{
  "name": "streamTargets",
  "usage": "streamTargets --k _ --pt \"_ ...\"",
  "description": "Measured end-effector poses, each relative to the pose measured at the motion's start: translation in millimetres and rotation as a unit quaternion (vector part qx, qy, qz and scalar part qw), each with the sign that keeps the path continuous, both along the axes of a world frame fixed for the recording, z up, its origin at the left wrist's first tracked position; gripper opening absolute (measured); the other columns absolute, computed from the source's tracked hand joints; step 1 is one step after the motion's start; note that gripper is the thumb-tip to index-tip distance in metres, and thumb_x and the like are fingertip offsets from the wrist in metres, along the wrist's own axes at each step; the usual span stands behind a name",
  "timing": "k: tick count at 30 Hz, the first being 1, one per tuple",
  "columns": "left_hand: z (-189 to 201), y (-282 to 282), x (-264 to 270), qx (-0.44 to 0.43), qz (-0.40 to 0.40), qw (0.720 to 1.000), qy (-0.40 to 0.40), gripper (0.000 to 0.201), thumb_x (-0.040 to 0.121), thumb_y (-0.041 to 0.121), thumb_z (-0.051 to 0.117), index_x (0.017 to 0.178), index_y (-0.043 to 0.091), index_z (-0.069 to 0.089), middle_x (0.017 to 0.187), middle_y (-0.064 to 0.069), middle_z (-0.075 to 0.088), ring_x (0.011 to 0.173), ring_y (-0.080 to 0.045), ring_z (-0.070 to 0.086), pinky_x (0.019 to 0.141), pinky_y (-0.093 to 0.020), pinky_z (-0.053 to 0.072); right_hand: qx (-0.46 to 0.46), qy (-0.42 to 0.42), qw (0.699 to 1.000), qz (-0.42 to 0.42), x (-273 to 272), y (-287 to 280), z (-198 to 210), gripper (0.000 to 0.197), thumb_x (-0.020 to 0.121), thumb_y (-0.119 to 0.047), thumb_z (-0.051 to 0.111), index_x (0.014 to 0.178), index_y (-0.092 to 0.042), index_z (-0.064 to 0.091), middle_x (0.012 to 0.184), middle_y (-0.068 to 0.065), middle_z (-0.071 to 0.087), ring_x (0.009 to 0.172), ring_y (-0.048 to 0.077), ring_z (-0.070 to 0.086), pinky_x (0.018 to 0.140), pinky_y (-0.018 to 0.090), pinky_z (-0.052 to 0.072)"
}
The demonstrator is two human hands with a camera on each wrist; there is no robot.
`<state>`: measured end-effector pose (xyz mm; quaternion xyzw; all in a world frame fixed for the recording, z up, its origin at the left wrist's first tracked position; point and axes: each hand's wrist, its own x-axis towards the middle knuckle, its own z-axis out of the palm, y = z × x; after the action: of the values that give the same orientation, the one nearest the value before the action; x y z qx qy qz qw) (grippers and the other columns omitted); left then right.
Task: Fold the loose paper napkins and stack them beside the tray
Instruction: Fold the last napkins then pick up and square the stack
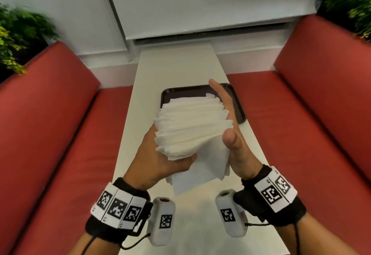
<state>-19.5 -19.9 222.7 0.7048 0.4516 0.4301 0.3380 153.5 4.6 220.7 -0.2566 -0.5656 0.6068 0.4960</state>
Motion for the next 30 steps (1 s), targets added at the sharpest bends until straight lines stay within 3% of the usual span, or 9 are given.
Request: streamTargets --k 3,8,12,15,17,19,22,26,30 --pt "7 3 -15 -0.076 0.05 0.994 0.067 0.067 0.045 0.055 0.067 0.108 0.039 0.053 0.102 0.011 0.064 0.09 0.001 0.067 0.079 -0.016 0.051 0.064 -0.11 0.992 0.013 14 -2 1 0.131 0.055 -0.061 0.085 0.153 -0.024 0.008 0.134 -0.023 0.054 0.132 0.007 0.049 0.107 0.026 0.042" --pt "32 24 -19 -0.033 -0.092 0.915 0.391 0.084 0.06 0.052 0.084 0.131 0.033 0.045 0.12 0.022 0.056 0.108 -0.002 0.059 0.092 -0.019 0.047 0.163 -0.352 0.921 -0.029 17 -1 -11 0.12 0.051 -0.038 0.094 0.148 -0.042 0.022 0.14 -0.019 0.04 0.132 0.003 0.044 0.109 0.037 0.043" --pt "42 39 -12 -0.038 -0.125 0.878 0.461 0.058 0.059 0.053 0.083 0.107 0.038 0.055 0.095 0.02 0.064 0.082 0.001 0.064 0.07 -0.02 0.055 0.12 -0.409 0.904 0.018 -2 0 -16 0.114 0.063 -0.03 0.092 0.148 -0.042 0.017 0.152 -0.02 0.032 0.141 -0.003 0.031 0.119 0.03 0.028" --pt "49 46 -25 -0.071 -0.101 0.898 0.422 0.057 0.06 0.046 0.085 0.104 0.038 0.049 0.089 0.02 0.062 0.081 0.005 0.06 0.06 -0.011 0.046 0.072 -0.333 0.94 -0.015 3 5 -10 0.103 0.065 -0.024 0.091 0.138 -0.051 0.024 0.13 -0.023 0.052 0.117 -0.004 0.055 0.097 0.02 0.048" --pt "51 45 -38 -0.107 -0.065 0.947 0.297 0.075 0.057 0.054 0.087 0.121 0.04 0.049 0.11 0.023 0.063 0.098 0.01 0.059 0.079 -0.011 0.048 0.04 -0.257 0.965 -0.041 12 7 -8 0.098 0.066 -0.02 0.091 0.14 -0.043 0.03 0.124 -0.02 0.059 0.113 0.001 0.06 0.09 0.025 0.053" --pt "44 41 -47 -0.128 -0.03 0.986 0.101 0.101 0.048 0.069 0.084 0.136 0.038 0.047 0.13 0.022 0.059 0.117 0.007 0.055 0.099 -0.018 0.046 0.017 -0.18 0.982 -0.053 16 12 -10 0.092 0.069 -0.019 0.088 0.142 -0.033 0.034 0.129 -0.016 0.06 0.119 0.007 0.059 0.093 0.032 0.054" --pt "28 26 -41 -0.159 -0.037 0.98 -0.117 0.114 0.048 0.083 0.076 0.139 0.02 0.049 0.138 0.002 0.06 0.128 -0.018 0.057 0.105 -0.041 0.046 -0.009 -0.118 0.99 -0.076 17 19 -12 0.09 0.07 -0.027 0.083 0.146 -0.024 0.035 0.139 -0.001 0.056 0.125 0.02 0.057 0.097 0.043 0.054" --pt "20 12 -16 -0.152 -0.088 0.97 -0.166 0.086 0.06 0.064 0.083 0.134 0.028 0.056 0.133 -0.001 0.065 0.123 -0.021 0.062 0.094 -0.033 0.053 0.013 -0.12 0.99 -0.067 10 18 -14 0.093 0.068 -0.029 0.084 0.144 -0.027 0.031 0.132 -0.02 0.054 0.122 0.002 0.056 0.091 0.019 0.052" --pt "-10 21 -22 -0.109 -0.037 0.991 -0.069 0.069 0.066 0.028 0.091 0.127 0.029 0.059 0.123 0.016 0.068 0.117 -0.004 0.063 0.099 -0.027 0.052 0.054 -0.162 0.984 -0.04 0 22 -36 0.089 0.073 -0.005 0.081 0.142 -0.024 0.028 0.129 -0.032 0.049 0.124 -0.009 0.048 0.094 0.007 0.042"
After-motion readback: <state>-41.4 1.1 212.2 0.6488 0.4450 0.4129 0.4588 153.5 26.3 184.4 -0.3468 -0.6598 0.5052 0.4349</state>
